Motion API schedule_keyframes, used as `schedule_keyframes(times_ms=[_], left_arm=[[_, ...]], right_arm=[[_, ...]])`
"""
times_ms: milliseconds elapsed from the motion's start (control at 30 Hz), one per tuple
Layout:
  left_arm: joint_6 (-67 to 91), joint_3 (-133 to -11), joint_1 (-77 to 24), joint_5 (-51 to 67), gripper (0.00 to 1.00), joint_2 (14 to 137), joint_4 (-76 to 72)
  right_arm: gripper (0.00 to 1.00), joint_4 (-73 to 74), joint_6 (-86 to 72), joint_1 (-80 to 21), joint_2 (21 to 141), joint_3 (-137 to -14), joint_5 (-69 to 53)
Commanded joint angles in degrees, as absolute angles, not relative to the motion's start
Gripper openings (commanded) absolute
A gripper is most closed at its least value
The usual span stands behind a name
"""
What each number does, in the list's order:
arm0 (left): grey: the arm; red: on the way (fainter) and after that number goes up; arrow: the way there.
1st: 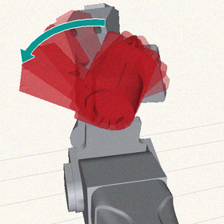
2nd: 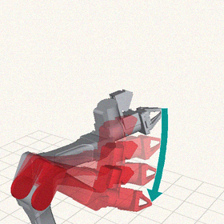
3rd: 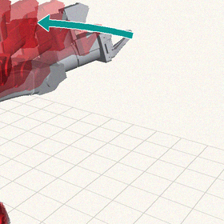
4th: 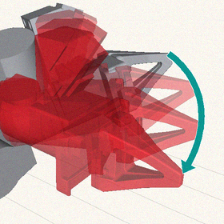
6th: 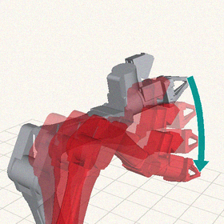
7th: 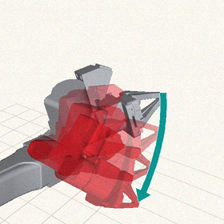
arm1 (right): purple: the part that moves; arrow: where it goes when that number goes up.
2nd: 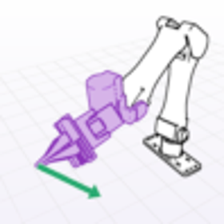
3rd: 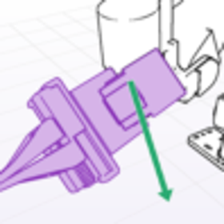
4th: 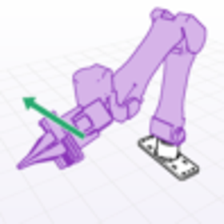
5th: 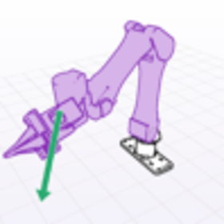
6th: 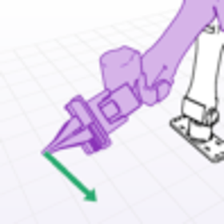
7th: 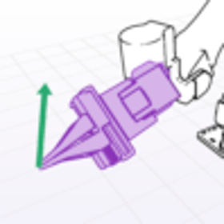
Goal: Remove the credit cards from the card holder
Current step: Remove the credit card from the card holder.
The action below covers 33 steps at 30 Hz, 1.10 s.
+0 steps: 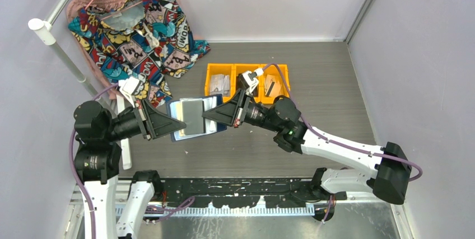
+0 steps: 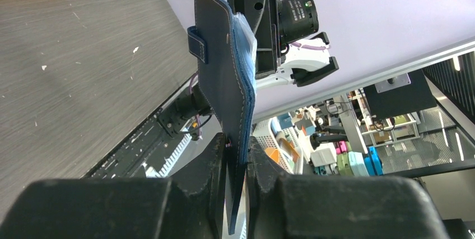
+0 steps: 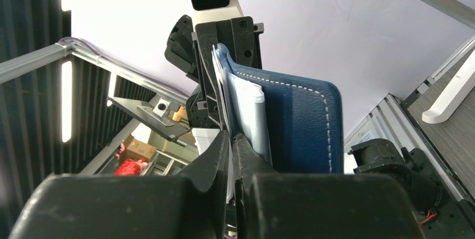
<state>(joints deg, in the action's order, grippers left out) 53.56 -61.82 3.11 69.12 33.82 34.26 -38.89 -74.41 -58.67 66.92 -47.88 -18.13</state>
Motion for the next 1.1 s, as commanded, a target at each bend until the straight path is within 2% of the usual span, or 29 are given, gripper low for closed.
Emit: schedule_keyframes(times_ms=[0, 167, 833, 1067], left_arm=[[52.5, -62.9, 3.6, 66.6, 0.0, 33.8, 31.6], [52.0, -63.3, 3.6, 66.4, 0.0, 34.3, 31.6], [52.1, -64.0, 3.6, 66.5, 0.0, 34.3, 31.4], [50.6, -65.1, 3.6, 66.3, 0.0, 34.8, 32.1]], right_arm=[[0.08, -46.3, -75.9, -59.0, 64.3, -48.5, -20.4], [0.01, -44.8, -75.2, -58.9, 63.0, -48.3, -20.5], [0.01, -44.2, -75.5, -58.1, 61.1, -47.5, -20.8], [0.01, -39.7, -73.7, -57.9, 60.5, -48.8, -20.6]])
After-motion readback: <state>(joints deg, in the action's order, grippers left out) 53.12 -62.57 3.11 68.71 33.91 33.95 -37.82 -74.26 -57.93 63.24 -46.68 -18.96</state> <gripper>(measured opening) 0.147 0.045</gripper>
